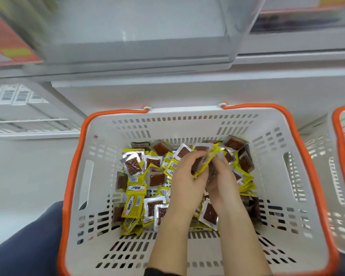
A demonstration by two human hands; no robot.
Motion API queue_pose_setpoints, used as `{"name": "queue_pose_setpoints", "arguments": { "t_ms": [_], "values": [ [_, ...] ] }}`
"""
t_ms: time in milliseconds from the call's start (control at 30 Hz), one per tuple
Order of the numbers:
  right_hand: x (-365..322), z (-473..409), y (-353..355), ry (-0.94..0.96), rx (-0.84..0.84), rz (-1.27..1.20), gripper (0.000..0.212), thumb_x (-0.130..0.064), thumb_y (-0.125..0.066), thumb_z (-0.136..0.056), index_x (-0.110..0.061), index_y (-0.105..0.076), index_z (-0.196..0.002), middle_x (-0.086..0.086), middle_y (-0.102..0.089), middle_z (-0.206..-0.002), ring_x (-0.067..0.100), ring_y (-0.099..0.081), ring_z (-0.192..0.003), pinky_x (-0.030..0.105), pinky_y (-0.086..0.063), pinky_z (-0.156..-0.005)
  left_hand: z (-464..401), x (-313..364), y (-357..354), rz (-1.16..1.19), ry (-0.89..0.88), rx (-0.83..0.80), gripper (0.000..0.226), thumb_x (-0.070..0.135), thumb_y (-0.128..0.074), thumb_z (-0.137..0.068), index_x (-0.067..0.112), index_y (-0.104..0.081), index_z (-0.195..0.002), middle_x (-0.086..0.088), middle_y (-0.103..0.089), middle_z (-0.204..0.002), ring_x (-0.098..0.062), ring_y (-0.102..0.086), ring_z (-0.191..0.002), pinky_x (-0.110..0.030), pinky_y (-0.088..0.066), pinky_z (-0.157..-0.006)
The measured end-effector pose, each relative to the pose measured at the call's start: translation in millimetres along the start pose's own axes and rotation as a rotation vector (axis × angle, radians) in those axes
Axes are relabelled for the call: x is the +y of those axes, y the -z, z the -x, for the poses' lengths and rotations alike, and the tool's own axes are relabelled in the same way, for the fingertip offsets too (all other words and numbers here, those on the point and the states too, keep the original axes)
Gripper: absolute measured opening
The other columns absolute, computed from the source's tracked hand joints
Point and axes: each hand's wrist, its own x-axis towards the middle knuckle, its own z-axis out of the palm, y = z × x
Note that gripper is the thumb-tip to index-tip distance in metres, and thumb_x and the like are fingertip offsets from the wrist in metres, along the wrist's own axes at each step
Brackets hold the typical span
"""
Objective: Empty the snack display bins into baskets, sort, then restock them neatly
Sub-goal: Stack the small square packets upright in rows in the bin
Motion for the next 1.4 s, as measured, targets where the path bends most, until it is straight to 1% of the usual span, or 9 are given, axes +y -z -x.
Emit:
{"name": "queue_pose_setpoints", "arguments": {
  "t_ms": [100,367,533,667,800,933,1067,1200,1400],
  "values": [
    [-5.8,11.9,-20.8,0.028,-0.071,0.001,0.028,-0.026,-0.048,-0.100,-0.006,-0.058,-0.117,0.004,-0.065,-0.089,0.016,-0.065,-0.086,0.028,-0.052,-0.071,8.8,21.2,16.2,0.022,0.059,-0.055,0.037,0.020,-0.066,-0.089,0.036,-0.056,-0.121,0.025,-0.057,-0.119,0.010,-0.052,-0.110,-0.011,-0.042,-0.090],
    [-16.6,61.3,-43.2,0.077,-0.101,0.218,0.022,-0.012,-0.052,-0.096,-0.006,-0.060,-0.116,0.003,-0.058,-0.063,0.011,-0.055,-0.054,0.023,-0.046,-0.051,45.1,49.9,63.7,0.237,0.086,-0.012,0.018,0.023,-0.068,-0.090,0.041,-0.070,-0.093,0.007,-0.069,-0.105,-0.010,-0.064,-0.099,-0.026,-0.052,-0.087],
    [-18.1,94.9,-37.1,-0.015,-0.103,0.116,0.045,-0.032,-0.066,-0.088,-0.017,-0.057,-0.130,0.007,-0.060,-0.128,0.027,-0.066,-0.104,0.045,-0.056,-0.080,70.2,55.6,79.4,0.268,0.120,-0.083,0.061,0.009,-0.084,-0.069,0.033,-0.056,-0.117,-0.003,-0.060,-0.110,-0.017,-0.066,-0.091,-0.035,-0.059,-0.070],
    [-28.5,118.7,-30.0,-0.029,-0.234,0.112,0.092,-0.039,-0.089,-0.061,-0.014,-0.047,-0.139,0.012,-0.058,-0.133,0.029,-0.061,-0.116,0.054,-0.048,-0.099,83.6,62.0,84.8,0.240,0.126,-0.041,0.058,0.016,-0.087,-0.069,0.029,-0.056,-0.115,-0.010,-0.061,-0.118,-0.024,-0.068,-0.089,-0.026,-0.057,-0.069],
    [-30.7,133.4,-22.0,-0.007,-0.271,0.204,0.069,-0.014,-0.082,-0.069,-0.013,-0.054,-0.131,0.010,-0.069,-0.117,0.028,-0.062,-0.114,0.055,-0.043,-0.104,93.2,62.9,90.3,0.294,0.125,-0.029,0.041,0.015,-0.081,-0.077,0.032,-0.058,-0.107,-0.010,-0.054,-0.124,-0.028,-0.067,-0.099,-0.021,-0.054,-0.066],
    [-29.0,136.7,-15.3,0.035,-0.247,0.238,0.112,-0.032,-0.094,-0.047,-0.022,-0.040,-0.144,0.005,-0.052,-0.141,0.025,-0.055,-0.124,0.051,-0.050,-0.096,98.6,68.3,95.2,0.370,0.138,-0.085,0.040,0.014,-0.078,-0.081,0.037,-0.056,-0.106,-0.005,-0.055,-0.122,-0.028,-0.068,-0.101,-0.016,-0.053,-0.065],
    [-35.9,149.0,-17.6,0.067,-0.269,0.204,0.082,-0.020,-0.086,-0.068,-0.028,-0.040,-0.136,0.001,-0.060,-0.125,0.020,-0.059,-0.115,0.052,-0.045,-0.102,98.9,69.2,99.7,0.248,0.145,-0.170,0.054,0.024,-0.069,-0.090,0.037,-0.043,-0.135,-0.002,-0.049,-0.136,-0.024,-0.061,-0.114,-0.026,-0.052,-0.089],
    [-33.4,140.2,-9.9,0.084,-0.227,0.298,0.118,-0.044,-0.095,-0.041,-0.022,-0.040,-0.143,0.009,-0.053,-0.138,0.033,-0.054,-0.123,0.060,-0.043,-0.100,94.2,67.7,107.1,0.135,0.130,-0.155,0.070,0.018,-0.068,-0.090,0.031,-0.030,-0.147,0.001,-0.047,-0.140,-0.021,-0.051,-0.126,-0.043,-0.040,-0.108],
    [-35.7,132.8,-3.2,0.057,-0.236,0.305,0.133,-0.038,-0.095,-0.031,-0.018,-0.034,-0.147,0.014,-0.053,-0.138,0.034,-0.062,-0.112,0.057,-0.050,-0.093,90.2,66.4,106.5,0.441,0.145,0.138,0.025,0.016,-0.077,-0.080,0.008,-0.067,-0.101,-0.012,-0.074,-0.096,-0.030,-0.069,-0.092,-0.039,-0.053,-0.078]
  ]
}}
